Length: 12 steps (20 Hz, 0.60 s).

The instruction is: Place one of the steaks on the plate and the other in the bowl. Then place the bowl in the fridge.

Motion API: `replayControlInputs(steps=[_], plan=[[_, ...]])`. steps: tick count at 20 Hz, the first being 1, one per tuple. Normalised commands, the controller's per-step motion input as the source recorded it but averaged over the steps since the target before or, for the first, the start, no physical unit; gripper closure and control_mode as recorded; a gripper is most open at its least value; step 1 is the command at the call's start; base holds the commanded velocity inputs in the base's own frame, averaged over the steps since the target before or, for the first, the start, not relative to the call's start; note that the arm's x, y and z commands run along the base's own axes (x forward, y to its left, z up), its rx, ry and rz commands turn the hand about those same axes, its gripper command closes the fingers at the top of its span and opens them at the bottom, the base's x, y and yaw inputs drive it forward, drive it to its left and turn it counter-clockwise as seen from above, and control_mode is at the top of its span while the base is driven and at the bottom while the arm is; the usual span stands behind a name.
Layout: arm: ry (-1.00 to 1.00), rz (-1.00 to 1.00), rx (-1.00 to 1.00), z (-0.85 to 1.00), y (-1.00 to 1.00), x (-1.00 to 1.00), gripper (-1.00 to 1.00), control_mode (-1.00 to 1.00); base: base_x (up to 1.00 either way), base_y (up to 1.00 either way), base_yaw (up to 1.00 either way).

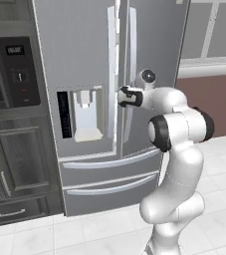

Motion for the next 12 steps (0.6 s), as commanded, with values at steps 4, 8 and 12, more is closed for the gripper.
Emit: replayControlInputs(steps=[4, 8, 12], plan=[[-0.07, 0.12, 0.14, 0.13, -0.51, -0.62, 1.00, -1.00, 0.00, 0.00, 0.00], [0.00, 0.15, 0.18, 0.49, -0.66, -0.81, 1.00, -1.00, 0.00, 0.00, 0.00], [0.02, 0.12, 0.15, 0.69, -0.63, -0.97, 1.00, -1.00, 0.00, 0.00, 0.00]])
